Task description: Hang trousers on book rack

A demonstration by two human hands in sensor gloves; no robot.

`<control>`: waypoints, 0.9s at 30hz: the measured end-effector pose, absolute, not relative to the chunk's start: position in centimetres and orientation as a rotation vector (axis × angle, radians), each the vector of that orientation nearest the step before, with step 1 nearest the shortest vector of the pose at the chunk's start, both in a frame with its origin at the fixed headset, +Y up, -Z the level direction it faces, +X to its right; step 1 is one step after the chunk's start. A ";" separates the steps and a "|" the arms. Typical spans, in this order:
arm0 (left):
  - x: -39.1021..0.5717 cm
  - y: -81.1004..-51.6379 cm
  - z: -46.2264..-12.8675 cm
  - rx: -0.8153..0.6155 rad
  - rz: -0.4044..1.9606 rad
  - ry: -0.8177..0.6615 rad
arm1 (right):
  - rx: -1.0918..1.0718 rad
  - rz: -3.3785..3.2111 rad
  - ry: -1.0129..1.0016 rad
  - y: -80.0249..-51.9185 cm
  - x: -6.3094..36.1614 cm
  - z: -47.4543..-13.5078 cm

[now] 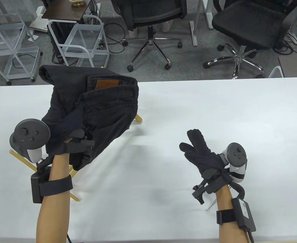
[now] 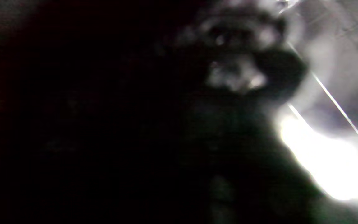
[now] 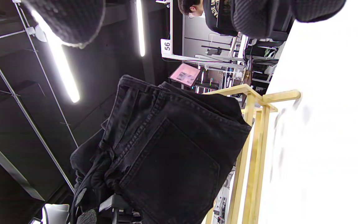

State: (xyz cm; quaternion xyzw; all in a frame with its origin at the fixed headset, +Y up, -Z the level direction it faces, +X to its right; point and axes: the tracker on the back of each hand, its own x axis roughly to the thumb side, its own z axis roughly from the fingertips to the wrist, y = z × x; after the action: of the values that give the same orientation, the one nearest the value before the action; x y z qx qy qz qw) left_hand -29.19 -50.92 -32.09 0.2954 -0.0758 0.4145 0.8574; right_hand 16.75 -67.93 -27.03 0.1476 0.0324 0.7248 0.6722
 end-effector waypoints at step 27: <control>-34.3 -56.8 -35.8 0.574 0.749 0.249 | 0.319 1.661 0.182 -68.4 16.9 -26.6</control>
State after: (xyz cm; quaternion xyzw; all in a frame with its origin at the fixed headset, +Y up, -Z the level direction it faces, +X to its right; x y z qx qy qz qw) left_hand -34.27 -56.82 -35.82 0.2759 0.1196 0.3598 0.8832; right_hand 16.95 -68.36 -26.57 0.1409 0.0803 0.7340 0.6595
